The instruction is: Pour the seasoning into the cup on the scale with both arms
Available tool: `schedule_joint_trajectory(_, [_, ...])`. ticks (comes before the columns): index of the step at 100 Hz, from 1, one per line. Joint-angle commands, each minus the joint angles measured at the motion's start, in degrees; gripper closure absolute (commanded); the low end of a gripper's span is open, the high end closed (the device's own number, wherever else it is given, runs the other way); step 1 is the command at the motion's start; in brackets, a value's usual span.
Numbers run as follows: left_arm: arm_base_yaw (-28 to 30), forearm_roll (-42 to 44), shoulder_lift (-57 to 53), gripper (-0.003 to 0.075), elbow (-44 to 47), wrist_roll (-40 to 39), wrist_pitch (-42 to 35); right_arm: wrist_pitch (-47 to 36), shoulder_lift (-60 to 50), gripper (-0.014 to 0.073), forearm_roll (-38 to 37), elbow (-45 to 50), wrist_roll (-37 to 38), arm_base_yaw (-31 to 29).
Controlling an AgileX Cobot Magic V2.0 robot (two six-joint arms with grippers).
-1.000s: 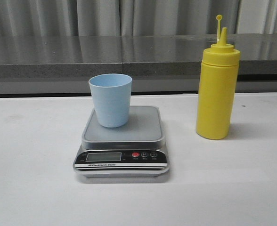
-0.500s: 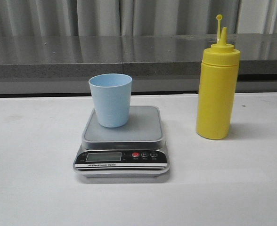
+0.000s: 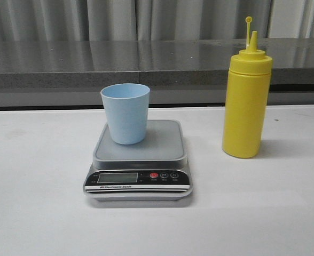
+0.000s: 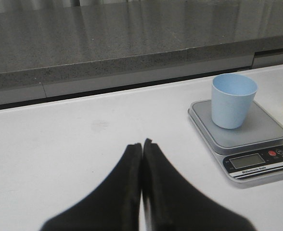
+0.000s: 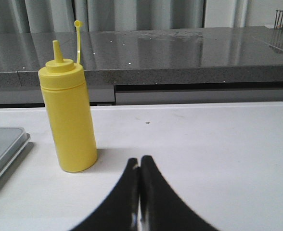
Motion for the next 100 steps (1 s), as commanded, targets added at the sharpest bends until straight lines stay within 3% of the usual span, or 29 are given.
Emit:
schedule_joint_trajectory(1, [0.07,-0.59,0.65,0.0741,-1.44,-0.29,-4.07,-4.05,-1.25,0.0661,-0.11,-0.98,0.30,-0.37])
schedule_joint_trajectory(92, [0.20,0.75,0.65,0.0741,-1.15,-0.41,-4.07,-4.12,-1.25,0.0661,-0.11,-1.03,0.30,-0.37])
schedule_joint_trajectory(100, [1.19,3.51,0.65,0.0741,0.18,-1.91,-7.70,-4.12,-1.25,0.0661,-0.11,-1.03,0.30,-0.37])
